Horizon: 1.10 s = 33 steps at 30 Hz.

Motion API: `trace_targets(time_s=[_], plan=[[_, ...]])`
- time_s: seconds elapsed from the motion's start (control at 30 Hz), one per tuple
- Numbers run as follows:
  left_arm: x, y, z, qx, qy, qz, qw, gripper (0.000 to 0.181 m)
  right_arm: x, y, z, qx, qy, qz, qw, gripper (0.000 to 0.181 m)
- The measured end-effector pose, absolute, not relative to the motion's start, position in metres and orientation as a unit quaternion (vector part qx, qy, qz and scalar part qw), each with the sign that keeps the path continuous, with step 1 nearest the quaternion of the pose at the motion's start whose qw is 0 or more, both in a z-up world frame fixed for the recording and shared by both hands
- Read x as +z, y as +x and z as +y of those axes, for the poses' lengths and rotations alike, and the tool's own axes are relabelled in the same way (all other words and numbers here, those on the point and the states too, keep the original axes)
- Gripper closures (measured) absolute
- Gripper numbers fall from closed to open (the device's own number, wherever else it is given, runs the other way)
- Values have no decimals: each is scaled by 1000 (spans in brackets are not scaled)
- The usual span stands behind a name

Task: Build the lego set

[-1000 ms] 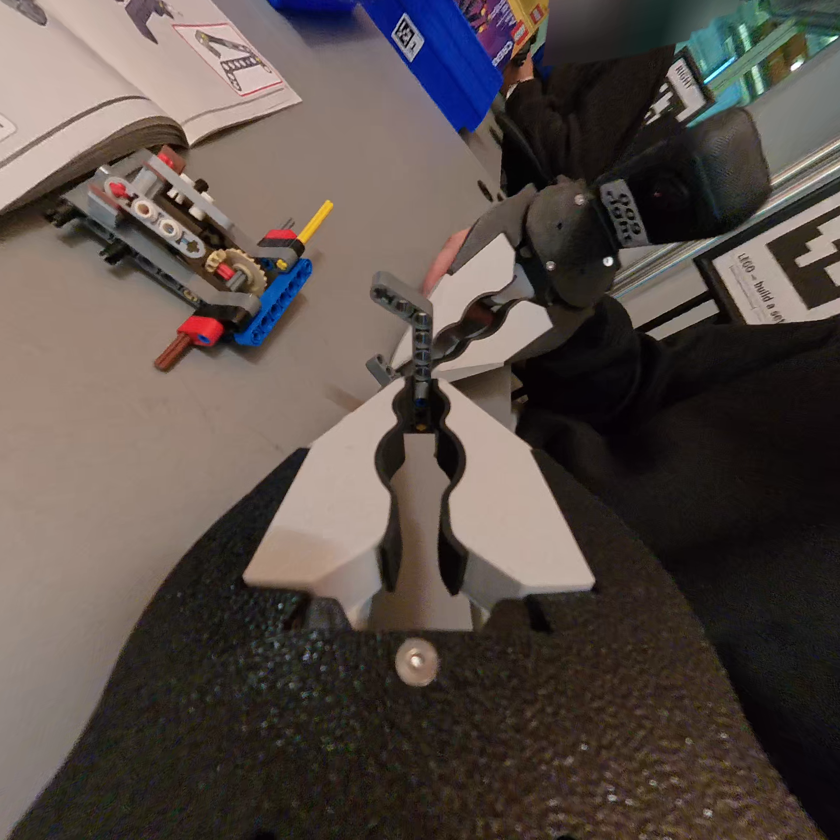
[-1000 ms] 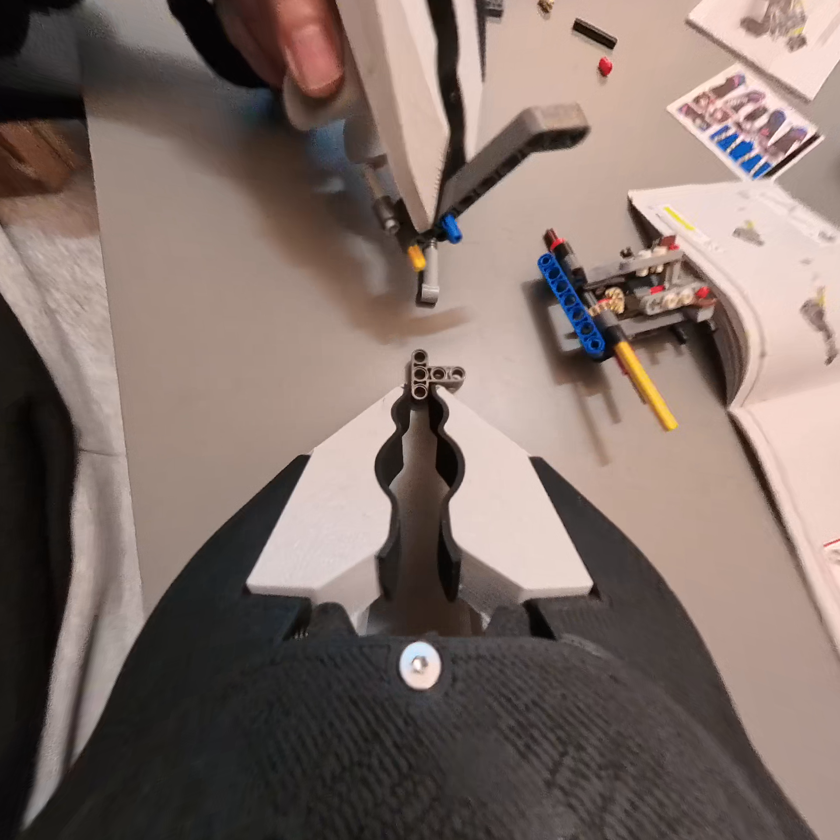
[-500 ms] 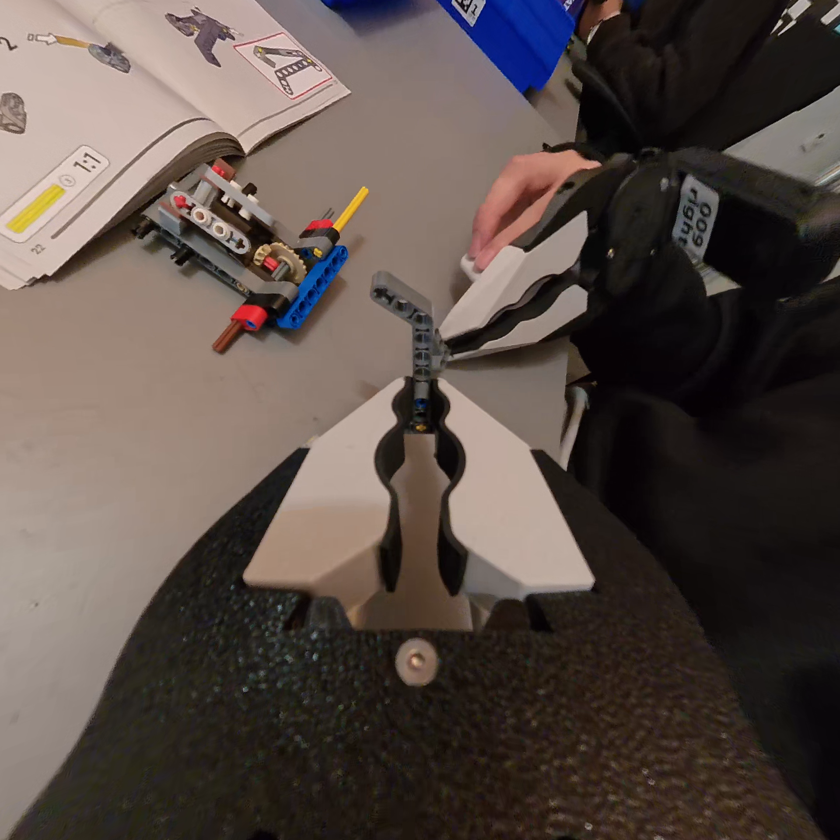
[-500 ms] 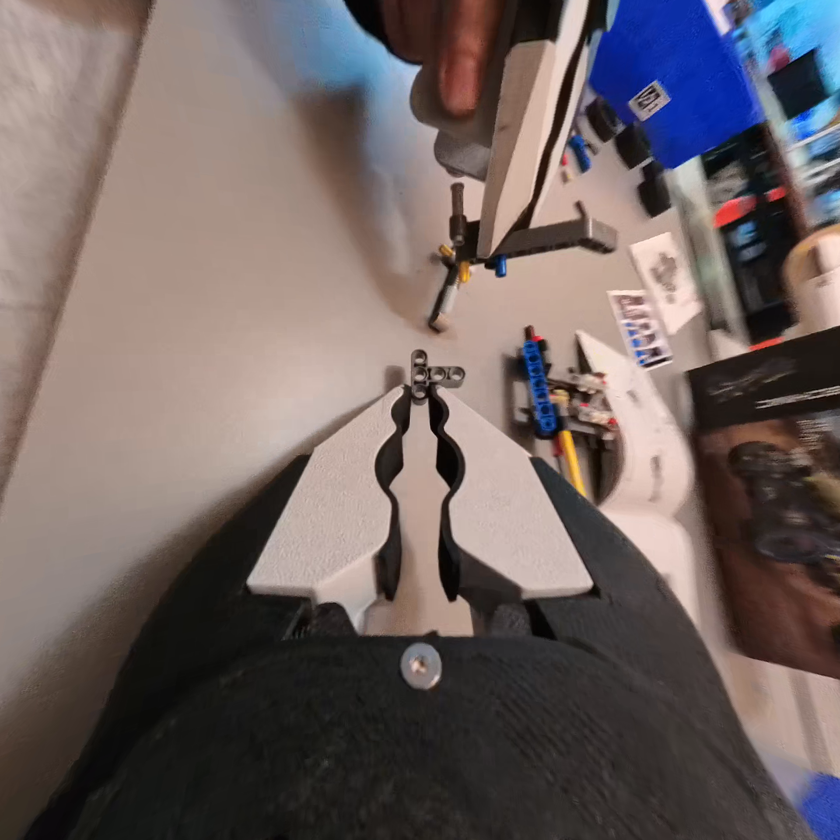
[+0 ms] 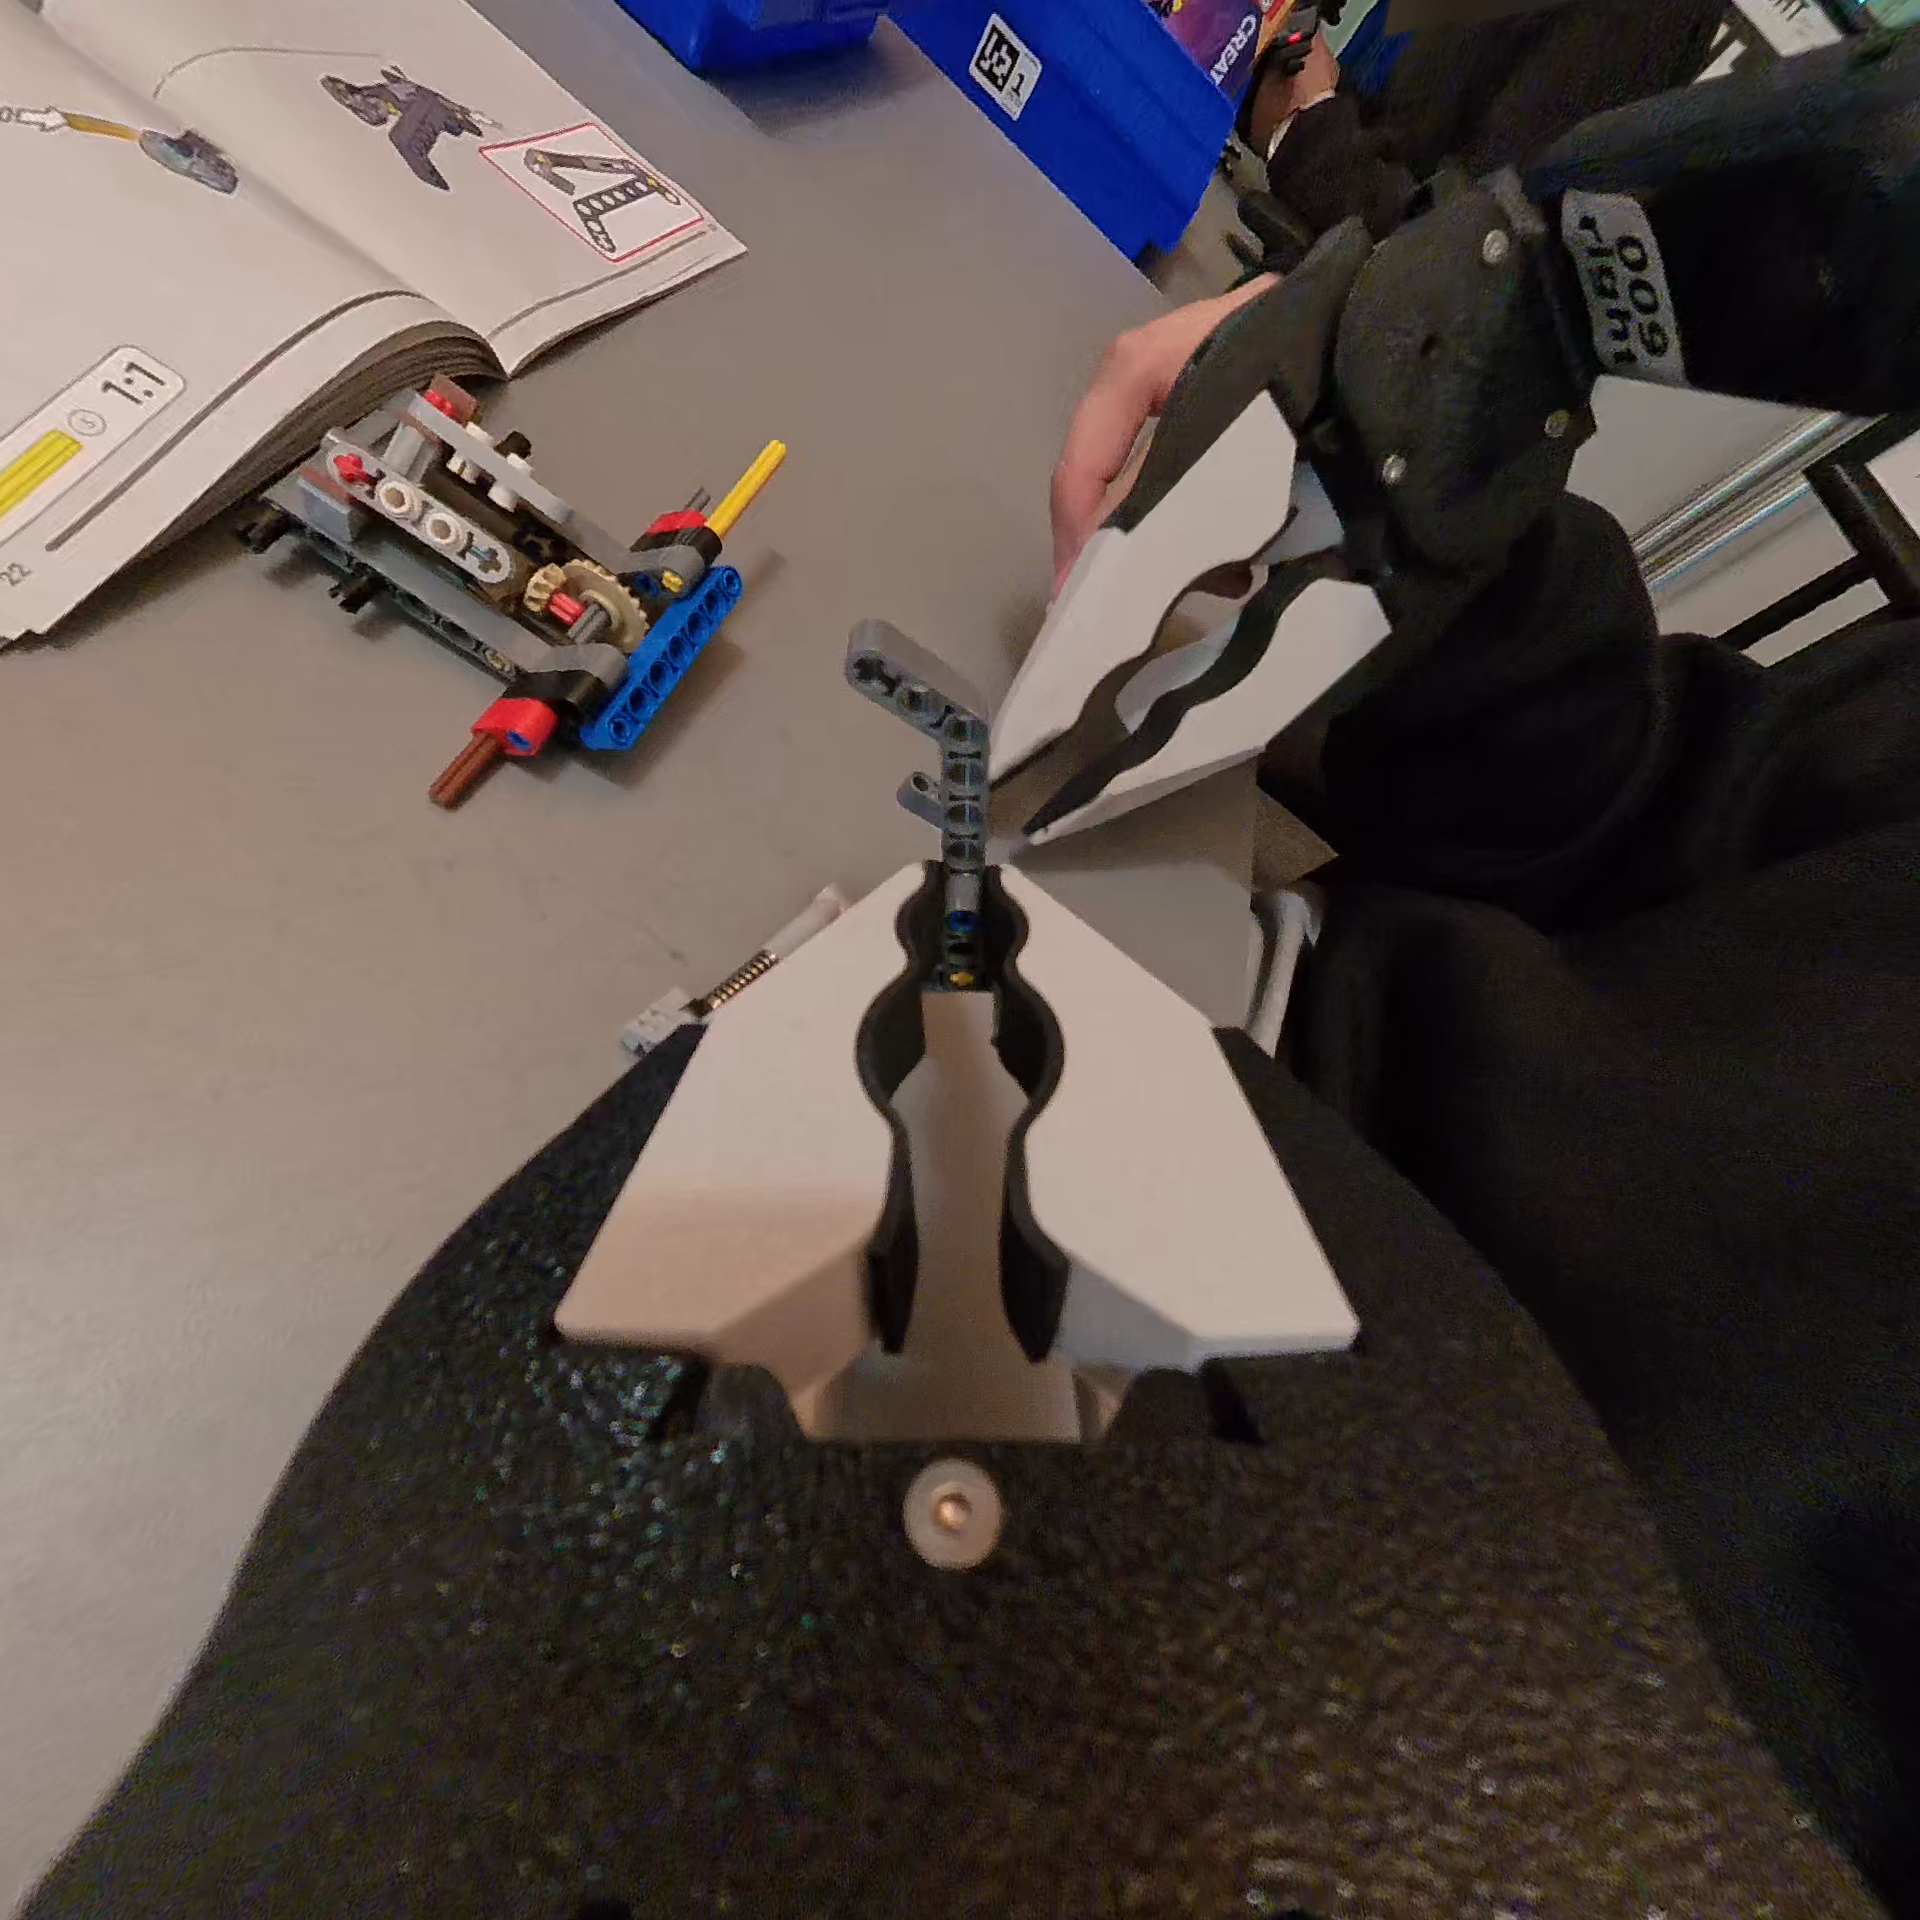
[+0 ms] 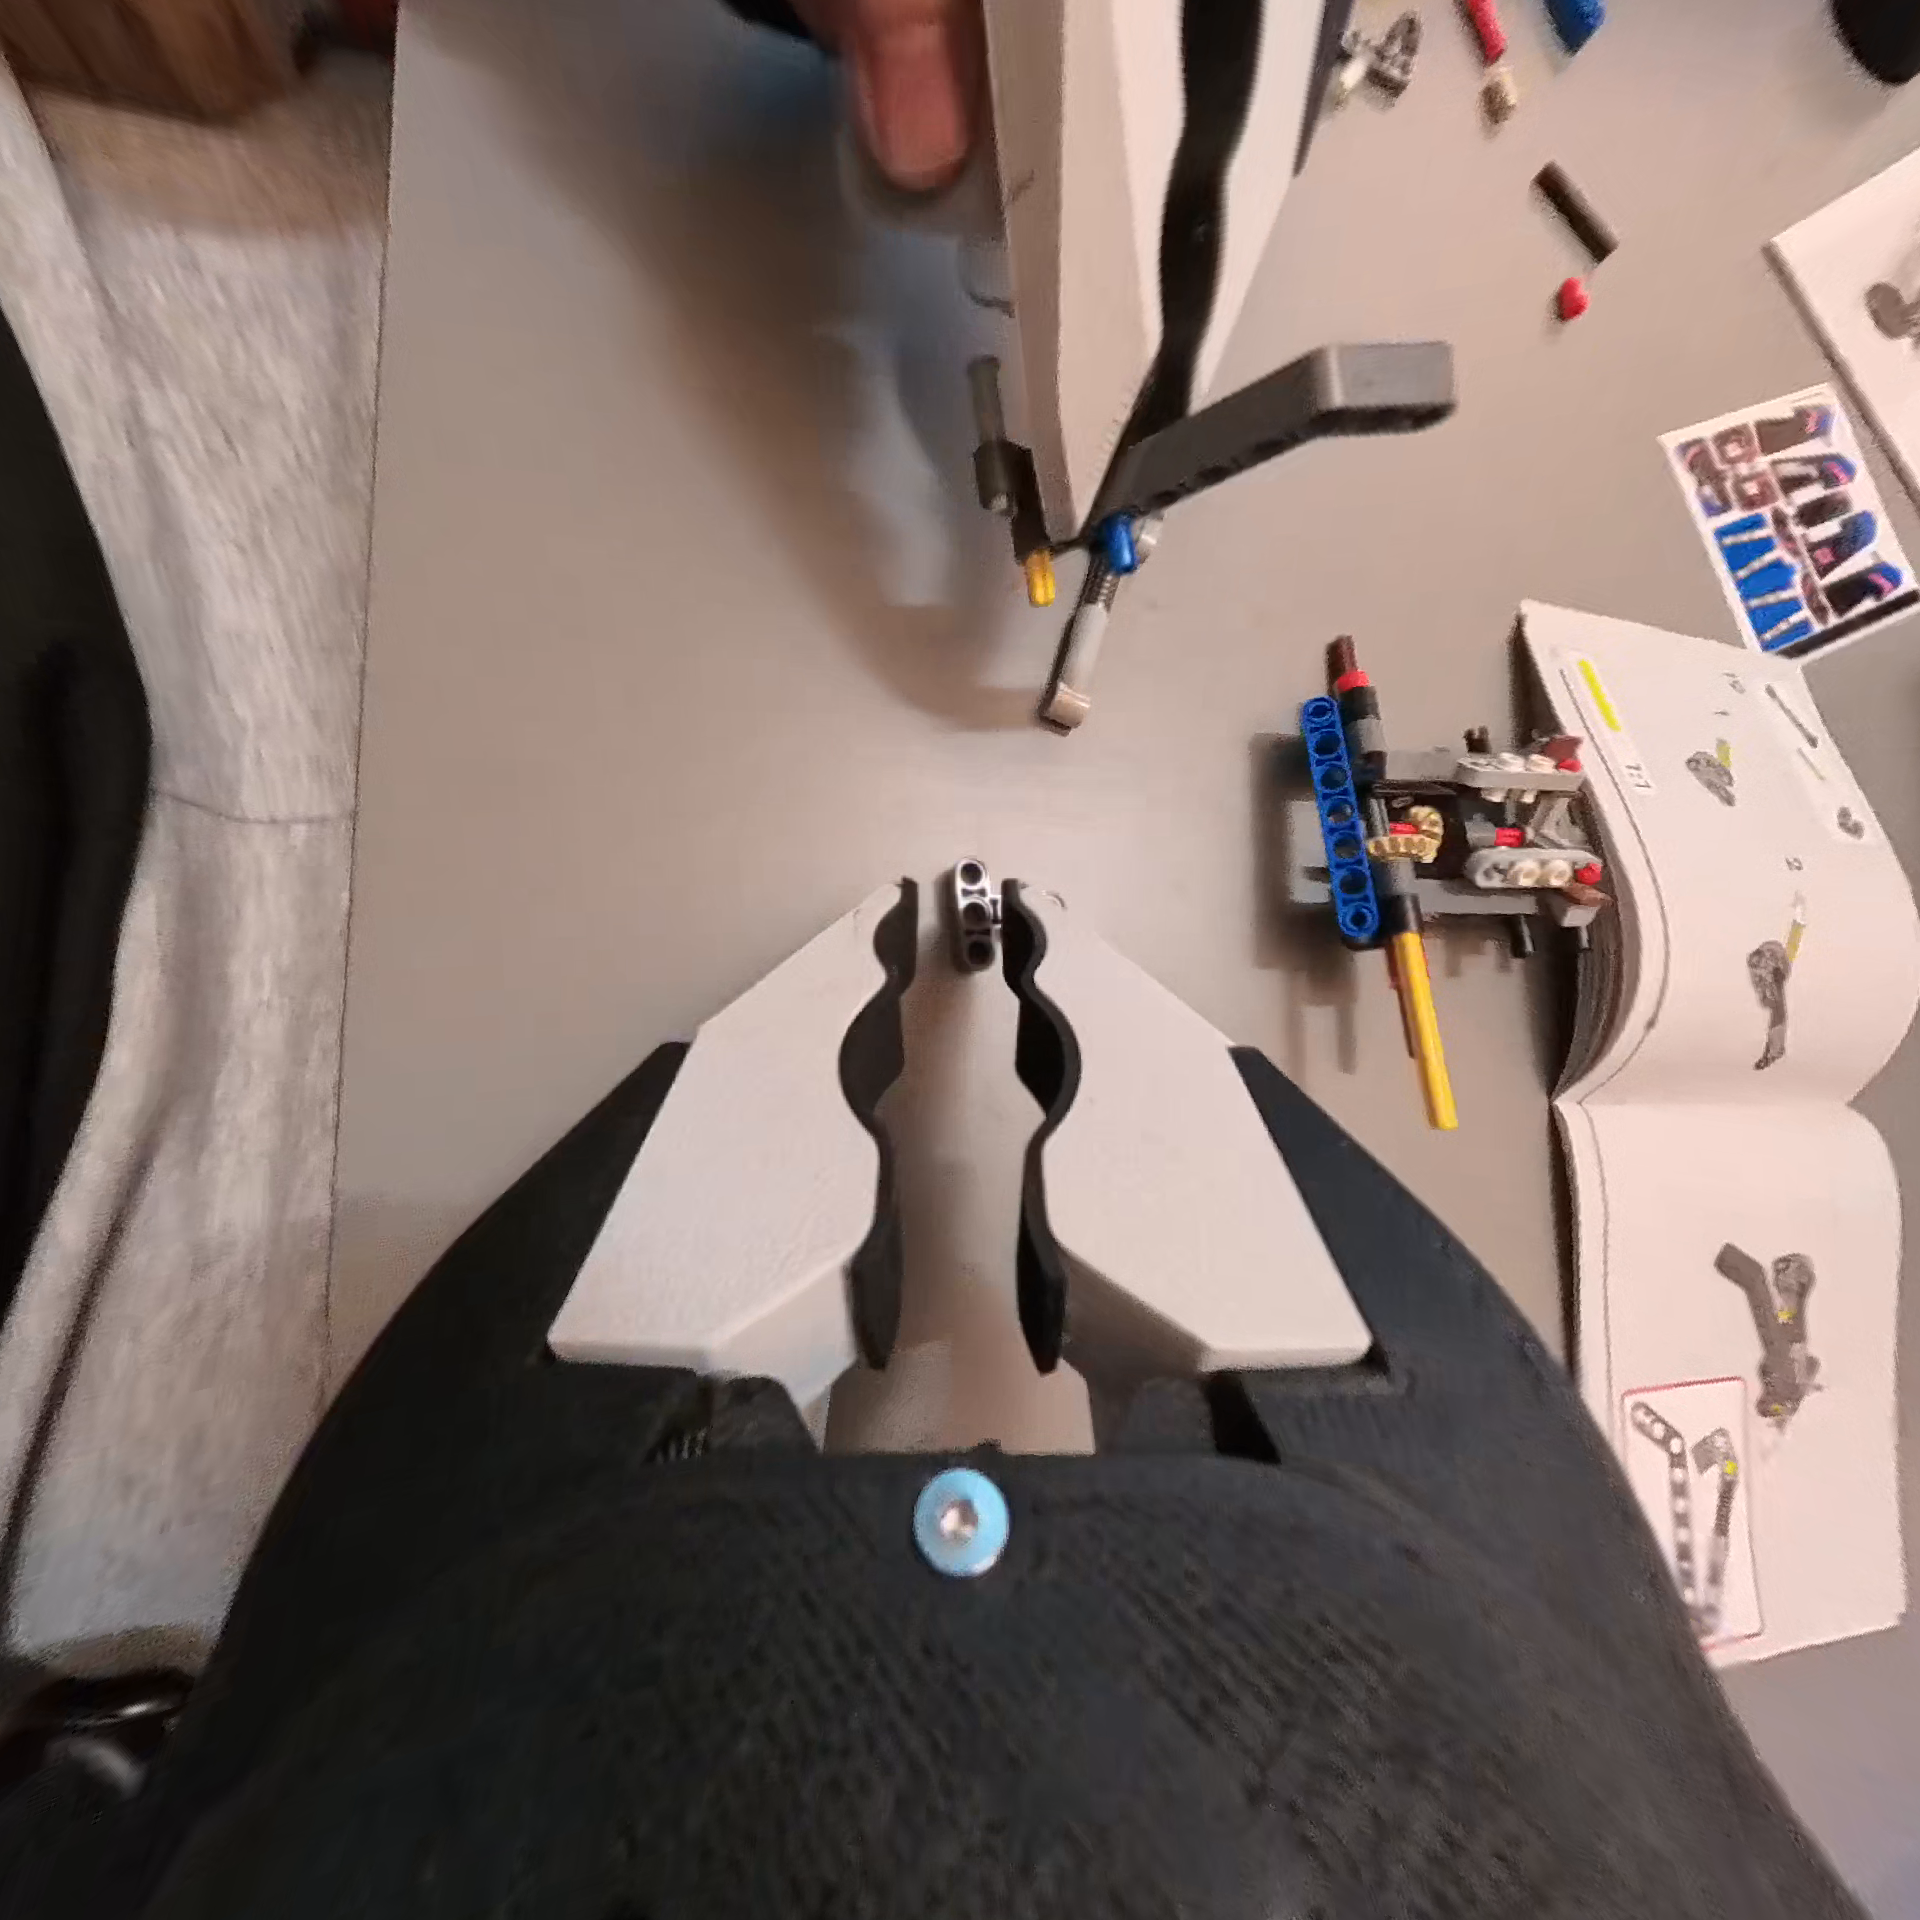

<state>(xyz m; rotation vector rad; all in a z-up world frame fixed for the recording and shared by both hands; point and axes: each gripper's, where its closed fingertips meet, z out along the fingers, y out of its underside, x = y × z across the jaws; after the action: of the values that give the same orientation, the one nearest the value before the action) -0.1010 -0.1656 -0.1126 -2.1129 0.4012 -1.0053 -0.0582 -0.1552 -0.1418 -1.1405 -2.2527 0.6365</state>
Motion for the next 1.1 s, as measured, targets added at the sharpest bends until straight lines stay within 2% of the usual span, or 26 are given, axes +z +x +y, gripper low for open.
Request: trace_targets(time_s=[0.37, 0.57, 0.77, 0.8, 1.0, 1.1], plan=[[-115, -101, -167, -400, -822, 159, 373, 176, -152, -65, -151, 181, -393, -859, 274, 176], [-113, -96, -171, -412, -814, 176, 370, 176, -139, -61, -165, 247, -337, -853, 314, 177], [-114, -87, -175, -408, -815, 224, 345, 176, -150, -46, -173, 247, -303, -876, 283, 175], [-113, -85, -175, -407, -814, 234, 343, 176, -147, -46, -174, 252, -308, -871, 289, 165], [-106, -70, -178, -396, -803, 309, 320, 176, -149, -30, -158, 227, -470, -807, 276, 159], [-104, -66, -177, -391, -793, 346, 312, 176, -150, -29, -161, 248, -477, -799, 270, 166]])
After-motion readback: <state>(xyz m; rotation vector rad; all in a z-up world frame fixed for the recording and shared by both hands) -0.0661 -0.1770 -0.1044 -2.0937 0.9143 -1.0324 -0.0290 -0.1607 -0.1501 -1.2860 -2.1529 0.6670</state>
